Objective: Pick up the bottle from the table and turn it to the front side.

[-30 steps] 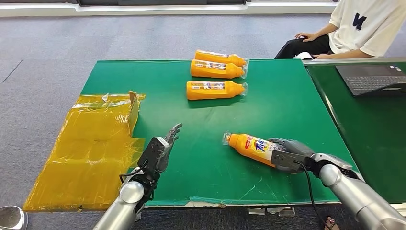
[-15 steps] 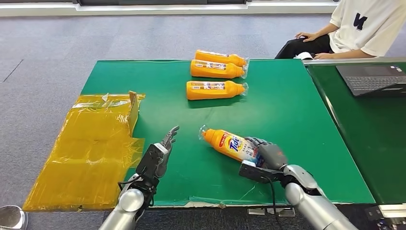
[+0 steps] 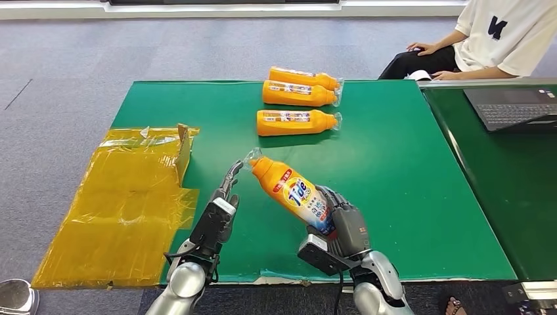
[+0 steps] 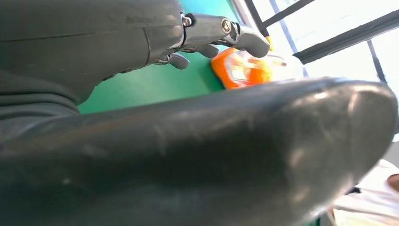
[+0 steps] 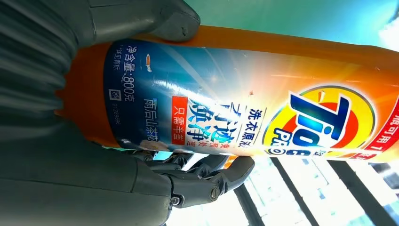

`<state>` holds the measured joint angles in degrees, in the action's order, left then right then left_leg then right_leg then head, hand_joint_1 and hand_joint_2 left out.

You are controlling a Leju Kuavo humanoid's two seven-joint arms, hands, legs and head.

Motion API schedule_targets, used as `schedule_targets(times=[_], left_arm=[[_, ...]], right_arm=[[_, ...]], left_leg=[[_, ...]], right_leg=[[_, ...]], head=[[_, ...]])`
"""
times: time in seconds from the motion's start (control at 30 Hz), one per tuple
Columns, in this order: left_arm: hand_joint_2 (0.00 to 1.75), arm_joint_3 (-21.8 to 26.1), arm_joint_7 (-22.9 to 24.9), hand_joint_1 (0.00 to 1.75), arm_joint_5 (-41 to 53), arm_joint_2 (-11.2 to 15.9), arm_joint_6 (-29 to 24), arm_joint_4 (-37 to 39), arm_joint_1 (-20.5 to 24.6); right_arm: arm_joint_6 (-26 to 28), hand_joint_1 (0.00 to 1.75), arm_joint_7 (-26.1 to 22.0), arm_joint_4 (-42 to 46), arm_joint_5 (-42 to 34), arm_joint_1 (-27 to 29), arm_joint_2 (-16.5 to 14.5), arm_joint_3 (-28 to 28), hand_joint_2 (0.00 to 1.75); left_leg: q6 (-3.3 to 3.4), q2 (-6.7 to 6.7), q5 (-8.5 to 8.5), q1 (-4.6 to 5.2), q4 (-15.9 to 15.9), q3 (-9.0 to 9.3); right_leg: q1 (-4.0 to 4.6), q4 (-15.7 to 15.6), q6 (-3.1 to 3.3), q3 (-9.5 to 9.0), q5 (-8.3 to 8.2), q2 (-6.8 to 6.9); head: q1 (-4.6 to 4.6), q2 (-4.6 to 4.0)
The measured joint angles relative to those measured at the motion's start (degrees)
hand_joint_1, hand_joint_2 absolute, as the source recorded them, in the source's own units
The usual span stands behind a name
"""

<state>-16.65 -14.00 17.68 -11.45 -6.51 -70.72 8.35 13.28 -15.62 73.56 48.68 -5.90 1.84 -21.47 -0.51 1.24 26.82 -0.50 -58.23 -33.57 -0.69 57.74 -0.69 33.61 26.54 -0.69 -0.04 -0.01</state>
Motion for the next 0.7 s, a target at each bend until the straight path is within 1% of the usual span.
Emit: schedule_targets(times=[0.13, 0.3, 0.43, 0.53, 0.7], left_arm=[[0.0, 0.0, -0.5, 0.0, -1.7, -0.1, 0.0, -0.2, -0.3], [0.0, 0.0, -0.6, 0.0, -3.6, -0.2, 0.8, -0.3, -0.4], [0.0, 0.4, -0.8, 0.0, -6.3, -0.4, 3.0, -0.2, -0.5], [0.0, 0.9, -1.2, 0.0, -8.3, -0.6, 5.1, 0.1, -0.5], [0.0, 1.3, -1.4, 0.0, -8.8, -0.9, 5.8, 0.5, -0.5]], right_arm=[[2.3, 1.75, -0.7, 2.2, 0.0, 1.9, -2.1, 1.1, 1.75], [2.9, 1.75, -0.6, 4.1, 0.2, 3.8, -4.3, 1.3, 1.75], [3.9, 1.75, -1.3, 6.0, 0.7, 4.5, -5.8, 1.5, 1.75], [4.9, 1.75, -2.4, 7.7, 0.9, 4.7, -6.7, 1.6, 1.75], [5.1, 1.75, -2.8, 9.3, 1.0, 4.8, -7.5, 1.9, 1.75]], left_leg=[[-0.02, -0.04, 0.01, -0.01, 0.0, 0.0], [-0.03, -0.06, 0.02, -0.02, 0.0, 0.0], [-0.03, -0.06, 0.02, -0.02, 0.0, 0.0], [-0.03, -0.06, 0.02, -0.02, 0.0, 0.0], [-0.03, -0.06, 0.02, -0.01, 0.0, 0.0]], right_leg=[[0.01, 0.0, 0.01, 0.04, 0.01, -0.01], [0.03, 0.0, 0.04, 0.05, 0.02, -0.02], [0.03, 0.0, 0.04, 0.05, 0.03, -0.03], [0.02, 0.0, 0.04, 0.05, 0.02, -0.05], [0.01, 0.0, 0.04, 0.05, 0.02, -0.06]], head=[[0.0, 0.01], [0.0, 0.01], [0.0, 0.01], [0.0, 0.0], [0.0, 0.01]])
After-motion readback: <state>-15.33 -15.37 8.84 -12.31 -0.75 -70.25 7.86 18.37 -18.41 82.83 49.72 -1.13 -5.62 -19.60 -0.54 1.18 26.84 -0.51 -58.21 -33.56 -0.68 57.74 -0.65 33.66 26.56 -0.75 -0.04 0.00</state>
